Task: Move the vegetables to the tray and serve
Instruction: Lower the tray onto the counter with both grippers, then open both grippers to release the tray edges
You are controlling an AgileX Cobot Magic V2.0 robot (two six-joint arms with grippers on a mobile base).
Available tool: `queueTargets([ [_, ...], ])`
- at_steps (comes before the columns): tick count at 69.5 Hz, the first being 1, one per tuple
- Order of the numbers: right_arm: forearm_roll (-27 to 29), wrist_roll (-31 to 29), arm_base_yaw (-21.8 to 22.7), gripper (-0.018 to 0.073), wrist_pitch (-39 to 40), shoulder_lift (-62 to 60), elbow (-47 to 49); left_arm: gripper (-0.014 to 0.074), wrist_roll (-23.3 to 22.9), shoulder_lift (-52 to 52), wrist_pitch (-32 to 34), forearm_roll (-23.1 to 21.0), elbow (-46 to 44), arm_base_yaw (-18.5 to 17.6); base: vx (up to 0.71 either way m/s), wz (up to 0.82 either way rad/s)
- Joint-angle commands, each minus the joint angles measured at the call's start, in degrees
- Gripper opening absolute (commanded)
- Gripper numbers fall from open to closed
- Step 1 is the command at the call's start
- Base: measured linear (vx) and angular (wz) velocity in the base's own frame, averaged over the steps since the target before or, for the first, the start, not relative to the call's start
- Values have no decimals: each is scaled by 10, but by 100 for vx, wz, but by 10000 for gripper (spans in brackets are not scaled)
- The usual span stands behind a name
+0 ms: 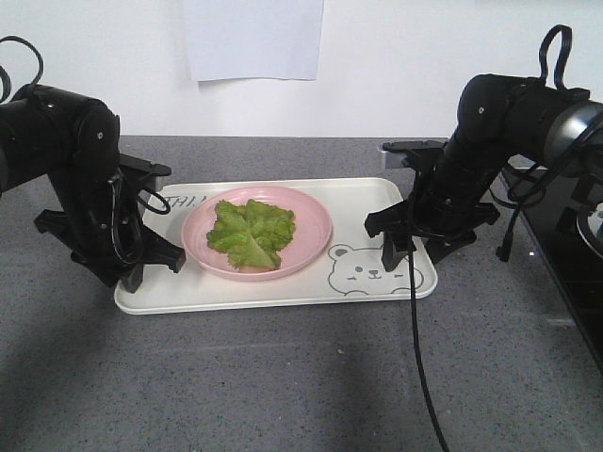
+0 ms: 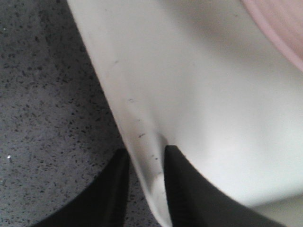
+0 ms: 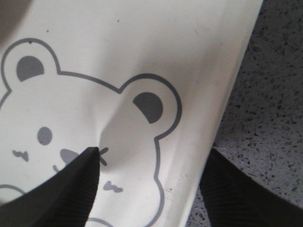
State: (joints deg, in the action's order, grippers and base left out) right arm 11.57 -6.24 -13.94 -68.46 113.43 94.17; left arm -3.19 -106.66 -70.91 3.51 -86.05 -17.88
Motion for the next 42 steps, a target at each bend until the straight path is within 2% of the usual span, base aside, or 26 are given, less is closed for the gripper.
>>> queueTargets([
  [1, 45, -2, -9, 465, 16, -36, 19, 268, 4, 27, 16, -35, -18, -10, 0, 0],
  [13, 33, 9, -9, 465, 13, -36, 19, 321, 4, 27, 6, -28, -18, -10, 0, 0],
  [42, 5, 34, -9, 465, 13, -43, 20, 325, 2, 27, -13, -16, -18, -10, 0, 0],
])
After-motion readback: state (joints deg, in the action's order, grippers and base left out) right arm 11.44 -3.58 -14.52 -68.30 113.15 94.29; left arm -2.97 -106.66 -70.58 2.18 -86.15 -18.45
